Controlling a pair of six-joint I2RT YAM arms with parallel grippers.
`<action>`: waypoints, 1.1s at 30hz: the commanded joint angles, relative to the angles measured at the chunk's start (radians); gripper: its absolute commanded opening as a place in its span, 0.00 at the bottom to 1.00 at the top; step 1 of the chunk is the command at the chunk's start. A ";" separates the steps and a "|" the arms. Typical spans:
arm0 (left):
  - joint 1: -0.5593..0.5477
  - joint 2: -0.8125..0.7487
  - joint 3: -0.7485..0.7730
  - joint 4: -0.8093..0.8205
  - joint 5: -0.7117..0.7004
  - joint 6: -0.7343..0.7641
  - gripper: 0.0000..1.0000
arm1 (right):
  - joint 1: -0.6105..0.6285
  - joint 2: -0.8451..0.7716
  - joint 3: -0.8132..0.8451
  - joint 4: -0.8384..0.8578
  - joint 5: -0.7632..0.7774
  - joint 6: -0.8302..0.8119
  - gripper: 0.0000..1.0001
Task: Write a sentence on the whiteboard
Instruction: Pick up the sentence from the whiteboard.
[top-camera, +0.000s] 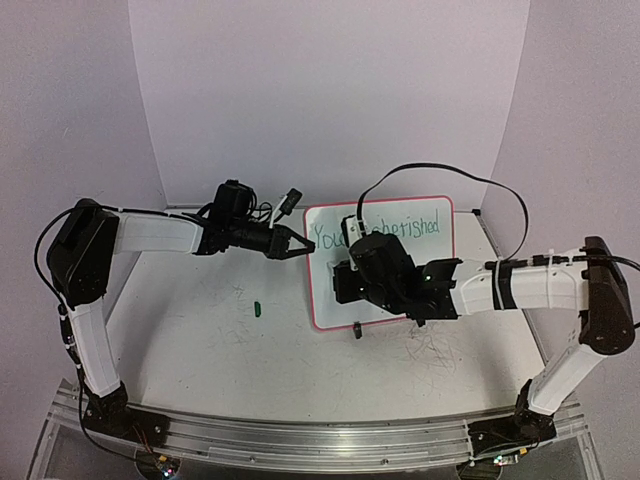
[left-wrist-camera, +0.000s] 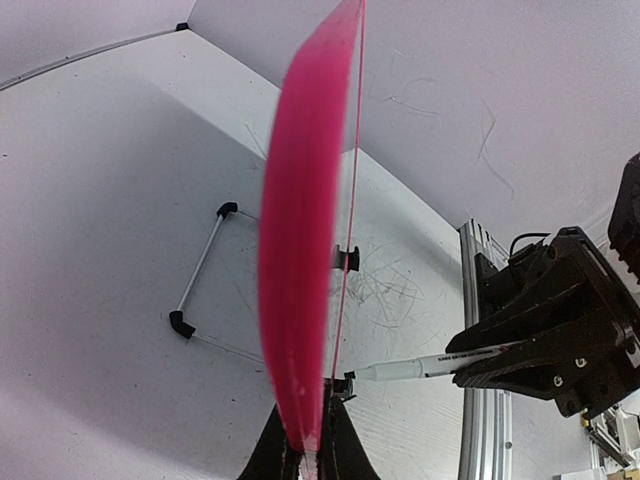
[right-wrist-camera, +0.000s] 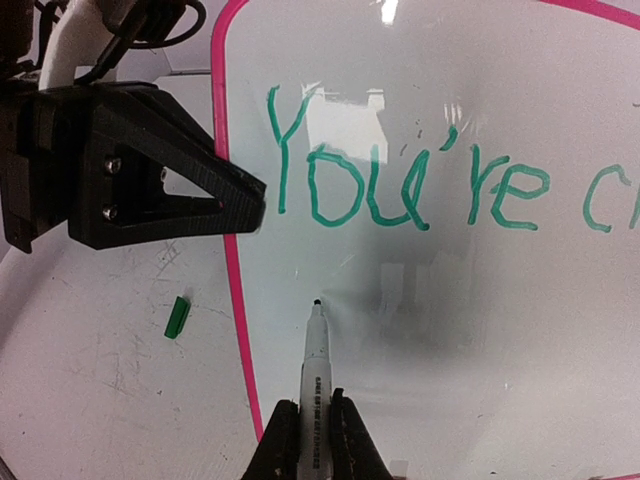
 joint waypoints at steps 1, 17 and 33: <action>0.000 -0.016 0.005 -0.027 -0.066 0.058 0.00 | 0.001 0.027 0.054 0.002 0.049 0.002 0.00; 0.000 -0.024 0.004 -0.027 -0.069 0.059 0.00 | 0.001 0.048 0.044 -0.068 0.048 0.048 0.00; 0.000 -0.026 0.002 -0.027 -0.070 0.060 0.00 | 0.003 0.060 -0.035 -0.073 0.002 0.108 0.00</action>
